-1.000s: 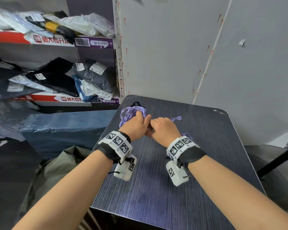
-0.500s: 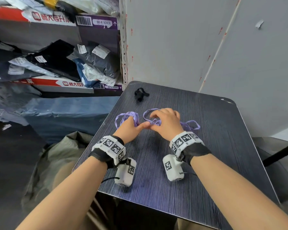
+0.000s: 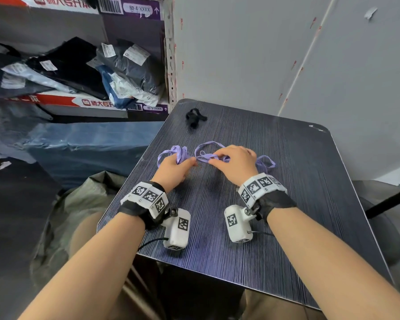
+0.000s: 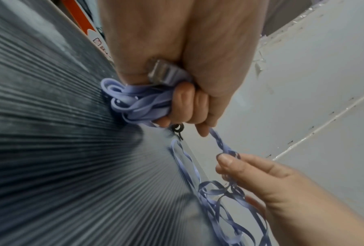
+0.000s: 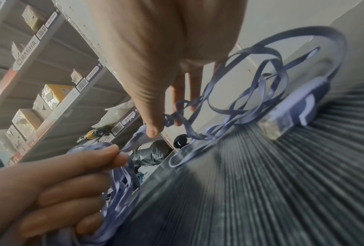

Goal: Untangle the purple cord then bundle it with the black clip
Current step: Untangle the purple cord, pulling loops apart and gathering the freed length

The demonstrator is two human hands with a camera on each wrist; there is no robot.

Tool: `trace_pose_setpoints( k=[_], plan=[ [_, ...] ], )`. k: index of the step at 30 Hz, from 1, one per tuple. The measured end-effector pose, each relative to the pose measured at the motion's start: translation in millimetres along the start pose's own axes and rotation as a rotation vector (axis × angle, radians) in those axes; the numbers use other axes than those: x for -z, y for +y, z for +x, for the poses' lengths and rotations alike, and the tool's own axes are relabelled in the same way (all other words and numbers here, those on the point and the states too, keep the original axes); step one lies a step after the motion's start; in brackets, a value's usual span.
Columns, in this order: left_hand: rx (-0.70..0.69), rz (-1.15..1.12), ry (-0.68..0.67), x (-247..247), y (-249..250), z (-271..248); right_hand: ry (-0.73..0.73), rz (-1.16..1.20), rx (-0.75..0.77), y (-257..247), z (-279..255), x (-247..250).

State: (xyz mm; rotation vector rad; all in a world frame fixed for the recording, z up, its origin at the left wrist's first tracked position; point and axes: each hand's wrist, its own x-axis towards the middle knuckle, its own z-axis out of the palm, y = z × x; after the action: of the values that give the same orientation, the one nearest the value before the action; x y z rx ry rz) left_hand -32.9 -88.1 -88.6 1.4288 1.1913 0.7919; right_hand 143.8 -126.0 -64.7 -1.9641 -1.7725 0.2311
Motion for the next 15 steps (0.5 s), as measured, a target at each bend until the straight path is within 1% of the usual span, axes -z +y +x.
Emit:
trace_pose_setpoints(
  k=[3,9,15],
  plan=[
    [0.036,-0.033,0.005,-1,-1,5,-0.047,-0.06,0.001,-1,3,-2],
    [0.053,-0.099,0.06,-4,-4,8,-0.202,-0.114,0.001,-6,3,-8],
    [0.043,-0.081,0.118,-5,-5,7,-0.203,-0.158,0.065,-3,-6,-5]
  ],
)
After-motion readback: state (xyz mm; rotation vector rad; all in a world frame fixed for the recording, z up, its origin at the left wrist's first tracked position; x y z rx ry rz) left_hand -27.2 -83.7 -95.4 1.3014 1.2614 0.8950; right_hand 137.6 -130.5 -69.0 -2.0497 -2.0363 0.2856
